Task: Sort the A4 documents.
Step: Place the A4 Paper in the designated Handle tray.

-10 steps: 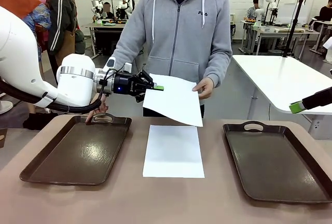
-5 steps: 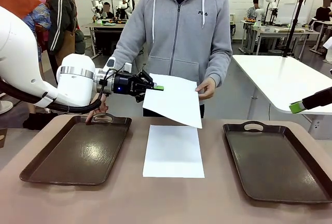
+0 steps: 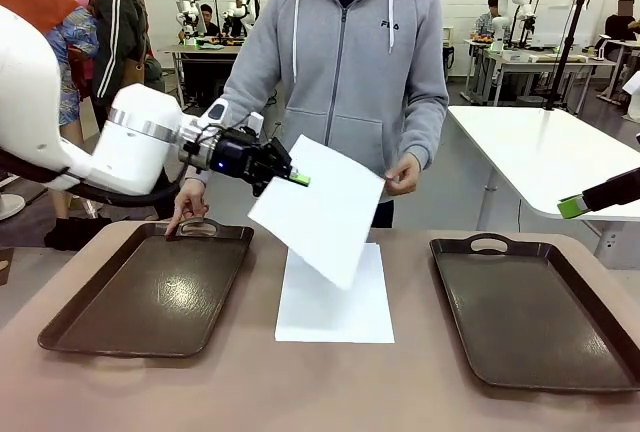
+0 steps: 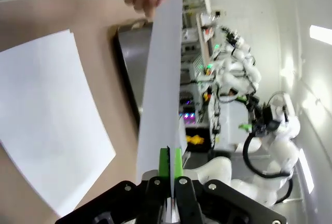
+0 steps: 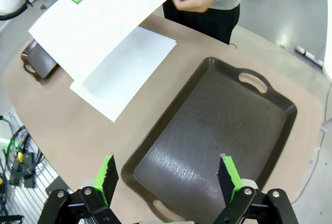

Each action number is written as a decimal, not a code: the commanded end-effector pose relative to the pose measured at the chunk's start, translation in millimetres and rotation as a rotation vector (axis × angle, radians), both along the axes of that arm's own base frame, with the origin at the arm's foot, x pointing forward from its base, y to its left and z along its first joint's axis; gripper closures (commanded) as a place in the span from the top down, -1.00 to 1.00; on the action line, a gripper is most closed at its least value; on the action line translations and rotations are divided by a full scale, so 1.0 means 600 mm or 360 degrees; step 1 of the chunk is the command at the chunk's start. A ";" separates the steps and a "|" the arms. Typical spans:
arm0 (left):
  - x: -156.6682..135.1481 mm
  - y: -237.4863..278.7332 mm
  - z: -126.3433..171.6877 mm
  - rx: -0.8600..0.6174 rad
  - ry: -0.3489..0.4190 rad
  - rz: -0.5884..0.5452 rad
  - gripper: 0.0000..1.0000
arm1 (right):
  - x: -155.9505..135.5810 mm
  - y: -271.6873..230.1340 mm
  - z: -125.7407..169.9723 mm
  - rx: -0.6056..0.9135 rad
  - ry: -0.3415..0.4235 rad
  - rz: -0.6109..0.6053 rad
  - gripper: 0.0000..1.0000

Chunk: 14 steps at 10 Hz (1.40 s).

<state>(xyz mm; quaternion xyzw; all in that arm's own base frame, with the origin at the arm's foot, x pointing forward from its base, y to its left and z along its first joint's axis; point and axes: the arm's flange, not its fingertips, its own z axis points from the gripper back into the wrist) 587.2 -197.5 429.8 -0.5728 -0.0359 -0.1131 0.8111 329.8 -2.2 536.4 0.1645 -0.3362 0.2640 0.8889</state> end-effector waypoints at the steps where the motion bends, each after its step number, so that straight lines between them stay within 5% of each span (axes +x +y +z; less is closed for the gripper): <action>1: 0.005 0.062 0.041 -0.0004 -0.0044 -0.0053 -0.98 | 0.002 0.001 -0.003 0.0022 0.0008 0.0019 1.00; 7: -0.072 0.270 0.043 0.0163 0.0118 0.0204 -0.98 | 0.002 0.001 -0.003 0.0022 0.0008 0.0019 1.00; 14: -0.093 0.348 -0.048 0.0084 0.0169 0.0128 -0.98 | 0.002 0.001 -0.003 0.0022 0.0008 0.0019 1.00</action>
